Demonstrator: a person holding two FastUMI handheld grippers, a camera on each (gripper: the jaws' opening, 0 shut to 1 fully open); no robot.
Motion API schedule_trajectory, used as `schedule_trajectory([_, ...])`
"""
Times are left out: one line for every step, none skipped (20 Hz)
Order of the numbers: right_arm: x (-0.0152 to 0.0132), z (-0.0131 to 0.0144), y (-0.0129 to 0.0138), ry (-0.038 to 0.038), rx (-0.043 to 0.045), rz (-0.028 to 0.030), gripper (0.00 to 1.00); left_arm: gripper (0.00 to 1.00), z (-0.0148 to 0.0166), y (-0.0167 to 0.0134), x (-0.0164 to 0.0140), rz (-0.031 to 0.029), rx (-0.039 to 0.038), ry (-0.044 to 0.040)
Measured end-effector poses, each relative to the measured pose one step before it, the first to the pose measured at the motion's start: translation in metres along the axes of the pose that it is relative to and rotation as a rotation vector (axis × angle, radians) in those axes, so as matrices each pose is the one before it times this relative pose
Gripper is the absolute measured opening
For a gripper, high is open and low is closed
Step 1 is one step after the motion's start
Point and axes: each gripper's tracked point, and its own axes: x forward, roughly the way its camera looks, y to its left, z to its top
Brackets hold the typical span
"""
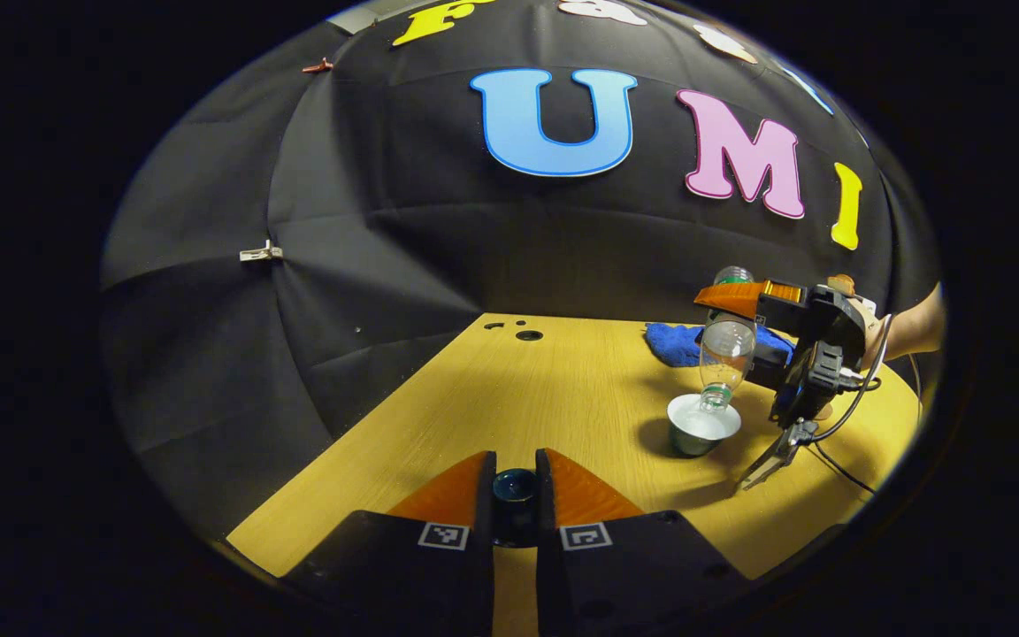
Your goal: Open the teacup lid with one hand, grasp the water bottle and pour water into the teacup with the other hand; after pouring, place the water bottle on the coaster and then close the teacup lid.
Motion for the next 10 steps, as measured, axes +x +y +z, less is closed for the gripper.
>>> schedule_trajectory([-0.00151, -0.00291, 0.00058, 0.00683, 0.01169, -0.00119, 0.72, 0.23, 0.00146, -0.00274, 0.00016, 0.0029, -0.00179, -0.00019])
schedule_trajectory([-0.00184, -0.00422, -0.0008, 0.0121, 0.01231, -0.00254, 0.71, 0.23, 0.00198, -0.00302, -0.00105, 0.00323, -0.00204, -0.00251])
schedule_trajectory([-0.00336, -0.00573, -0.00175, 0.01755, 0.00963, -0.00339, 0.72, 0.23, 0.0015, -0.00347, -0.0001, 0.00317, -0.0021, -0.00402])
schedule_trajectory([-0.00266, -0.00594, -0.0041, 0.02213, 0.01792, -0.00556, 0.72, 0.23, 0.0025, -0.00441, -0.00043, 0.00268, -0.00085, -0.00449])
schedule_trajectory([-0.00339, -0.00618, -0.0046, 0.02552, 0.0373, -0.00277, 0.72, 0.23, 0.00238, -0.0042, 0.00049, 0.0009, -0.00131, -0.00404])
schedule_trajectory([-0.00038, -0.00809, -0.00545, 0.02841, 0.04959, 0.0023, 0.72, 0.19, 0.00114, -0.00386, -0.00062, 0.00144, -0.00104, -0.0023])
schedule_trajectory([-0.00204, -0.00776, -0.00495, 0.02877, 0.0513, 0.00158, 0.72, 0.23, 0.00184, -0.00465, 0.00028, -0.00056, -0.00085, -0.0012])
schedule_trajectory([-0.00297, -0.00507, -0.00401, 0.02785, 0.04392, 0.00038, 0.72, 0.23, 0.00204, -0.00468, -0.00103, 0.0, -0.00019, -0.00316])
schedule_trajectory([-0.00415, -0.00802, -0.00517, 0.02844, 0.03833, -0.0024, 0.72, 0.23, 0.00298, -0.00543, -0.00028, -0.00211, 0.00102, -0.00353])
schedule_trajectory([0.00365, -0.01132, -0.01573, 0.03033, 0.03665, 0.00079, 0.72, 0.23, 0.00295, -0.00504, -0.001, -0.00108, 0.00283, -0.003])
